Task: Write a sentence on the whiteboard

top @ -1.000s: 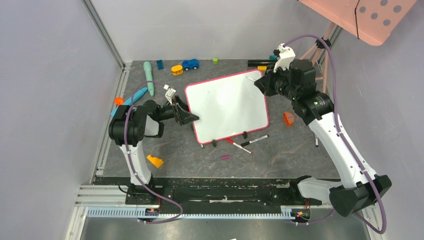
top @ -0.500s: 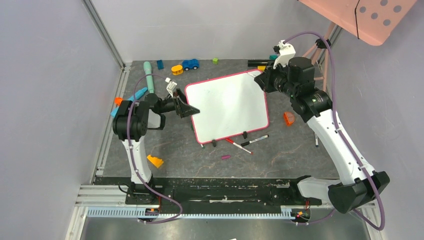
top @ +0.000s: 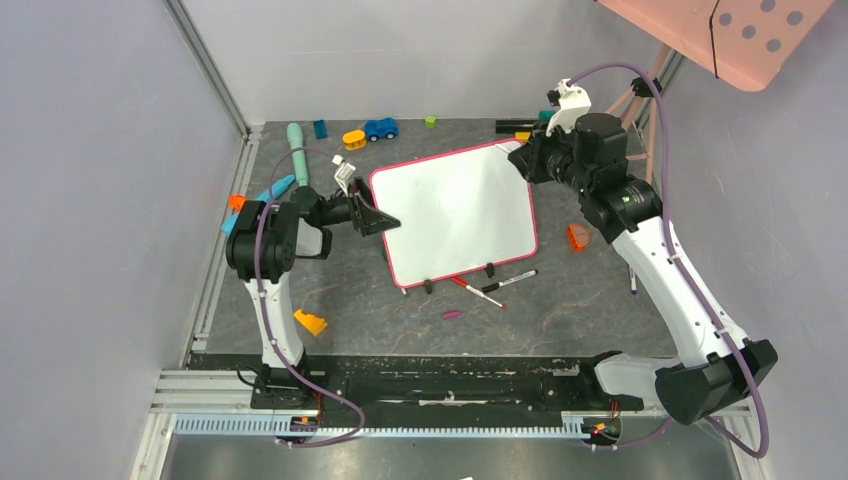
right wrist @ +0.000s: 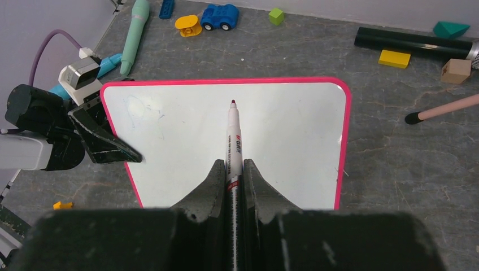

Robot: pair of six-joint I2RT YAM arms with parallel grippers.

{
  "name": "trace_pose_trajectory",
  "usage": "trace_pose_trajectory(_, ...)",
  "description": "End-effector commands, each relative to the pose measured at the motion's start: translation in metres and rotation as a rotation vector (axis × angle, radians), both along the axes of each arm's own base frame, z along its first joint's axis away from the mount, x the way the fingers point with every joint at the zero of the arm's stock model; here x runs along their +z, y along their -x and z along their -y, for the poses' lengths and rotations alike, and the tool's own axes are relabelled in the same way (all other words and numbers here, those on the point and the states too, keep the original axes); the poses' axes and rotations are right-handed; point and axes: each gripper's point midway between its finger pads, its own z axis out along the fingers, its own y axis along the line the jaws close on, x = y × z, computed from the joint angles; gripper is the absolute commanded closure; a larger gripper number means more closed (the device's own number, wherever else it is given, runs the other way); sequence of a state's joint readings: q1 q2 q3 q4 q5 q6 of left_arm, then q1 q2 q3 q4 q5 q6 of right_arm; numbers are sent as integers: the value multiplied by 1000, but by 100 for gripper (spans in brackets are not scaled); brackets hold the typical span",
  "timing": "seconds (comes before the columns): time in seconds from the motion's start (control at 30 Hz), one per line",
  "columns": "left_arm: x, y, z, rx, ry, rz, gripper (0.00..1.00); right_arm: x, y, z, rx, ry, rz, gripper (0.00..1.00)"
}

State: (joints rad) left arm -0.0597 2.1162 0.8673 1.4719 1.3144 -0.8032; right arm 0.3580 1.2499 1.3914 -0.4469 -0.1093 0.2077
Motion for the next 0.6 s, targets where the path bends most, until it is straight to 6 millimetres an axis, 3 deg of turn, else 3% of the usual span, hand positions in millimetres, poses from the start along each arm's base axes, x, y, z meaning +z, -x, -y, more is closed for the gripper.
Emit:
trace_pose_trajectory(0.0,9,1,1,2,3,102,0,15,-7,-8,20,-25,39,100)
trace_pose_trajectory(0.2,-11,12,-4,91,-27,158,0,17,-10,-11,33,-16,22,100)
trace_pose_trajectory(0.37,-5,1,-9,129,-6,115,0,16,-9,-11,34,-13,13,100)
trace_pose_trajectory(0.57,-15,1,-15,196,-22,122,0,20,-7,-15,68,-14,31,100)
